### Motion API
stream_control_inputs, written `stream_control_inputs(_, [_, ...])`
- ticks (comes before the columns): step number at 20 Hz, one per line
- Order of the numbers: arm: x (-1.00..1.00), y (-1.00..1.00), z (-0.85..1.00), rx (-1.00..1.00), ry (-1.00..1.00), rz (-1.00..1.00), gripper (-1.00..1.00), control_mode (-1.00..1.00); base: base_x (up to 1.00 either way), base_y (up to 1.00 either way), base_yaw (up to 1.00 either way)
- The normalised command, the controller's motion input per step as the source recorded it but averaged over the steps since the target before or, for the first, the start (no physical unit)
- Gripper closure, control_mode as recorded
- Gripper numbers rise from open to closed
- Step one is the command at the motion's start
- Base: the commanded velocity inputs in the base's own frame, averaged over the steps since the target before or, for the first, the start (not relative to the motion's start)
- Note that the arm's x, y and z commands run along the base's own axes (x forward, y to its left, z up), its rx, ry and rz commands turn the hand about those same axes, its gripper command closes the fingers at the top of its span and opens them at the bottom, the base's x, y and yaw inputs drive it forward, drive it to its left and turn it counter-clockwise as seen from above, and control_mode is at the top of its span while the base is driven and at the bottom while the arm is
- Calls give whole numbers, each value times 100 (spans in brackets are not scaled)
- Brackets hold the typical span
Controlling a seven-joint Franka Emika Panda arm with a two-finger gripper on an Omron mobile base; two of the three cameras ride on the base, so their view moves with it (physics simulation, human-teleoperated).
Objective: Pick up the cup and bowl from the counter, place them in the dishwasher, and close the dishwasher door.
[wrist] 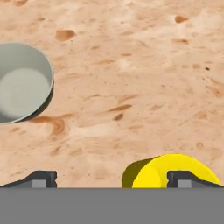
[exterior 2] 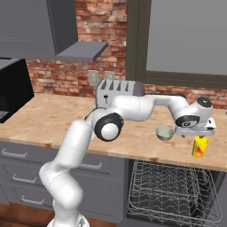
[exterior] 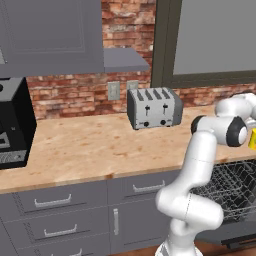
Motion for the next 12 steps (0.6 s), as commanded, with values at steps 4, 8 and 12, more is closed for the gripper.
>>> stream_control_inputs(4, [13,-14,-30,-6,0,0,-100,-100,0,0,0])
stream_control_inputs(8, [18,-24,-16,-5,0,0,-100,-100,0,0,0])
stream_control_inputs(12, [20,-19,-19,-2,0,0,-100,-100,0,0,0])
